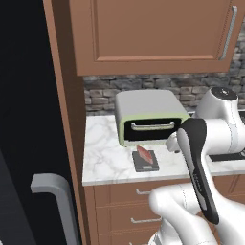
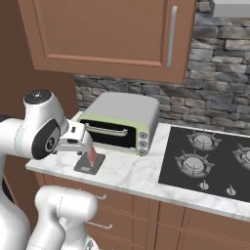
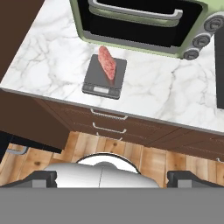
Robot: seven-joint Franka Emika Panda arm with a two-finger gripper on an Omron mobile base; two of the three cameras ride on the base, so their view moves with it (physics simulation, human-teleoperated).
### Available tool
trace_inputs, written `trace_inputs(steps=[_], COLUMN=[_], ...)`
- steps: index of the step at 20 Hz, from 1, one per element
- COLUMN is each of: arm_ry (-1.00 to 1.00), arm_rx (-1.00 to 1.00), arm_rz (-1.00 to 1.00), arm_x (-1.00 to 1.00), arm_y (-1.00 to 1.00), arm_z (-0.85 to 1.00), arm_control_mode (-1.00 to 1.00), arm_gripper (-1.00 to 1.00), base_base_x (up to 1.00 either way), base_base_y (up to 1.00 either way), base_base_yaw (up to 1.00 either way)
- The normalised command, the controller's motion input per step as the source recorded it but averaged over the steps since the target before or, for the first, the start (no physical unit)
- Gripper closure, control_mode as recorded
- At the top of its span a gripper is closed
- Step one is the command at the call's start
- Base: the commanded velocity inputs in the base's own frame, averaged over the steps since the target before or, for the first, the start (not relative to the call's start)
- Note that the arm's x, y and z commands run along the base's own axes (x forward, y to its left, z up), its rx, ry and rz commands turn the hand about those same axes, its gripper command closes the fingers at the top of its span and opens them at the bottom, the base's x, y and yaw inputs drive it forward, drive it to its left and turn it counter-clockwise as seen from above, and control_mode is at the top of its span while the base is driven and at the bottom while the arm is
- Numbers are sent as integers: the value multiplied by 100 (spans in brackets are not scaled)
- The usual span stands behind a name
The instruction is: Take the steak from the fridge and place it on the digital scale on the counter by the fridge. Wait a few seconds for a reading, then move it to the plate on the dining counter.
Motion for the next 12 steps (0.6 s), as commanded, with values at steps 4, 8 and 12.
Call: trace_inputs(steps=[4,8,12], arm_ry=[0,-1,0], arm_rx=[0,0,0], arm_rz=[0,0,-2], arm_x=[0,0,8], arm_y=[0,0,2], arm_z=[0,0,0], arm_control_mode=[-100,-100,-100], arm_gripper=[-100,-100,-100], base_base_x=[0,0,0], base_base_y=[0,0,0], base_base_yaw=[0,0,0])
